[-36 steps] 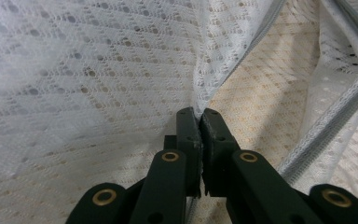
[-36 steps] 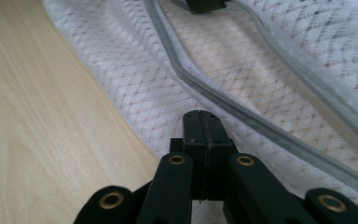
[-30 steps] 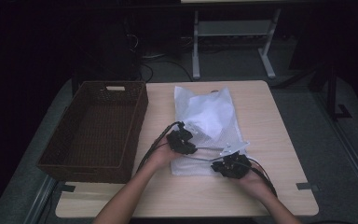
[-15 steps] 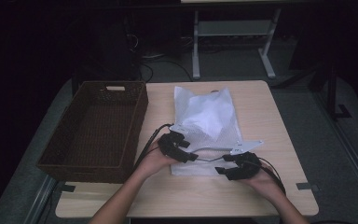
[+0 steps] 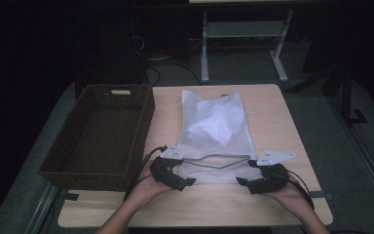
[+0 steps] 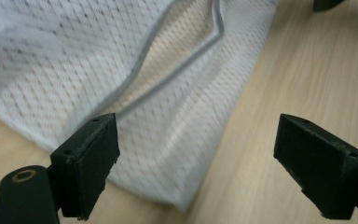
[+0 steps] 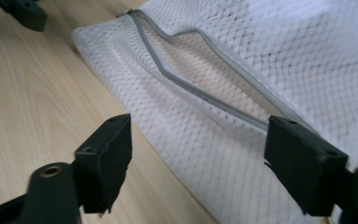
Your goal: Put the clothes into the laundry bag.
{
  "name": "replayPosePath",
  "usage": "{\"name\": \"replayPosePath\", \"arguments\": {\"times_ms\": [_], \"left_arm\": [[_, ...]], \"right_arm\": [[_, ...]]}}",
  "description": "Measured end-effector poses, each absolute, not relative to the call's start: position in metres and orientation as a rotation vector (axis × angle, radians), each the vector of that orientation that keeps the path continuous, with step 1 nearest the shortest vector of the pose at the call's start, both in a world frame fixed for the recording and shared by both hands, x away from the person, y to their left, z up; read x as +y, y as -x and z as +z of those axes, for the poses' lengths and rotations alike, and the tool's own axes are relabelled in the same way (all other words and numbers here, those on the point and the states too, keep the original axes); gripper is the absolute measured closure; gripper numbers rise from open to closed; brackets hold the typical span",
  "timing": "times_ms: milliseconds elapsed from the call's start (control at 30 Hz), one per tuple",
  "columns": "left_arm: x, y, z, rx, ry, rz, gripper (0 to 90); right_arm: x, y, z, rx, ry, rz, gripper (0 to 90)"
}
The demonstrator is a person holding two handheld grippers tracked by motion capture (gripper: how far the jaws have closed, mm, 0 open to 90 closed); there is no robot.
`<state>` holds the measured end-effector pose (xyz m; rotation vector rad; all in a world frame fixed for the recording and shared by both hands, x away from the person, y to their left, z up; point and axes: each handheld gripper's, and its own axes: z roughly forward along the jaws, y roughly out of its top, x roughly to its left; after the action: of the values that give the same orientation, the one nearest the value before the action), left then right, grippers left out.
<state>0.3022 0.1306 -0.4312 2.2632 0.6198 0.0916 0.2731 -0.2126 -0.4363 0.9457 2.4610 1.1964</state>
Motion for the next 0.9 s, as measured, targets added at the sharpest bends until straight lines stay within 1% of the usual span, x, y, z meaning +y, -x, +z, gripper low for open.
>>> {"name": "replayPosePath", "arguments": {"times_ms": [100,333,533,633,900], "left_arm": [[0.137,-0.29,-0.433,0.616,-2.258,0.112,13.3],[0.152,-0.269,-0.444,0.633,-2.248,0.12,13.3],[0.168,-0.256,-0.453,0.687,-2.225,0.129,13.3],[0.172,-0.255,-0.457,0.696,-2.236,0.122,13.4],[0.171,-0.259,-0.457,0.695,-2.225,0.131,13.5]], "right_arm": [[-0.221,-0.267,-0.438,2.434,-0.968,1.197,17.8],[-0.242,-0.255,-0.445,2.372,-1.028,1.218,14.5],[-0.253,-0.238,-0.456,2.344,-1.069,1.194,14.0],[-0.257,-0.234,-0.461,2.361,-1.068,1.179,13.9],[-0.261,-0.243,-0.462,2.353,-1.055,1.187,13.7]]}}
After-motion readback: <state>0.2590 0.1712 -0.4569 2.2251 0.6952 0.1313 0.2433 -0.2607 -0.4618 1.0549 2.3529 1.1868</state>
